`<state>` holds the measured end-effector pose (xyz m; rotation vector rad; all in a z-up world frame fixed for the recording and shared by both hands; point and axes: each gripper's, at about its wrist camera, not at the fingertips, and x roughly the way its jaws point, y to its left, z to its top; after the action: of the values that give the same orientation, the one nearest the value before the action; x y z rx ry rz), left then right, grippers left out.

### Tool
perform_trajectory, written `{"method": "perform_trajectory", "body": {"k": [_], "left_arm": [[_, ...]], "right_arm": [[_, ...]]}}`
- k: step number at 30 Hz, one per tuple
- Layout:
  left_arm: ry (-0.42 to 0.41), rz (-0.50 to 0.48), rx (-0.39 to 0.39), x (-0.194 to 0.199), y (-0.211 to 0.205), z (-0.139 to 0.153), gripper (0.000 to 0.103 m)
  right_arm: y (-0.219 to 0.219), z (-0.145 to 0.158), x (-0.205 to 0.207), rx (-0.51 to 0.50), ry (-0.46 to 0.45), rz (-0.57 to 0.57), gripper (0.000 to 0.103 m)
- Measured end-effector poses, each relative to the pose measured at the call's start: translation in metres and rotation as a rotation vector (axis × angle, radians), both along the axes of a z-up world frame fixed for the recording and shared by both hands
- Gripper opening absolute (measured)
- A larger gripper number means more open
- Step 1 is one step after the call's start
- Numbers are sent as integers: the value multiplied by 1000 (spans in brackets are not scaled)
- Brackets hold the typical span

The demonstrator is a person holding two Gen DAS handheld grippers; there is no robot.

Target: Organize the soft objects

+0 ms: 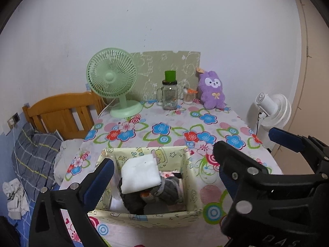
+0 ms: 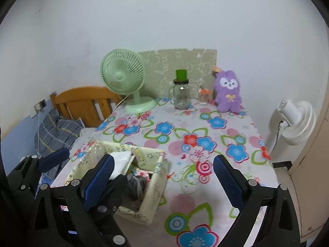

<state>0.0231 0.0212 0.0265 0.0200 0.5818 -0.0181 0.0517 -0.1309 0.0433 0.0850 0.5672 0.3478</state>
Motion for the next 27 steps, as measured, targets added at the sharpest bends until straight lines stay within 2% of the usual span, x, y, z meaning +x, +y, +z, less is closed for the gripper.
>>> {"method": "perform_trajectory", "body": {"k": [12, 27], "left_arm": [[-54, -37, -1, -19, -31, 22, 103], [-108, -15, -17, -41, -33, 37, 103]], "right_arm": [[-59, 16, -29, 25, -74, -128, 102], [-105, 24, -60, 52, -132, -245, 103]]}}
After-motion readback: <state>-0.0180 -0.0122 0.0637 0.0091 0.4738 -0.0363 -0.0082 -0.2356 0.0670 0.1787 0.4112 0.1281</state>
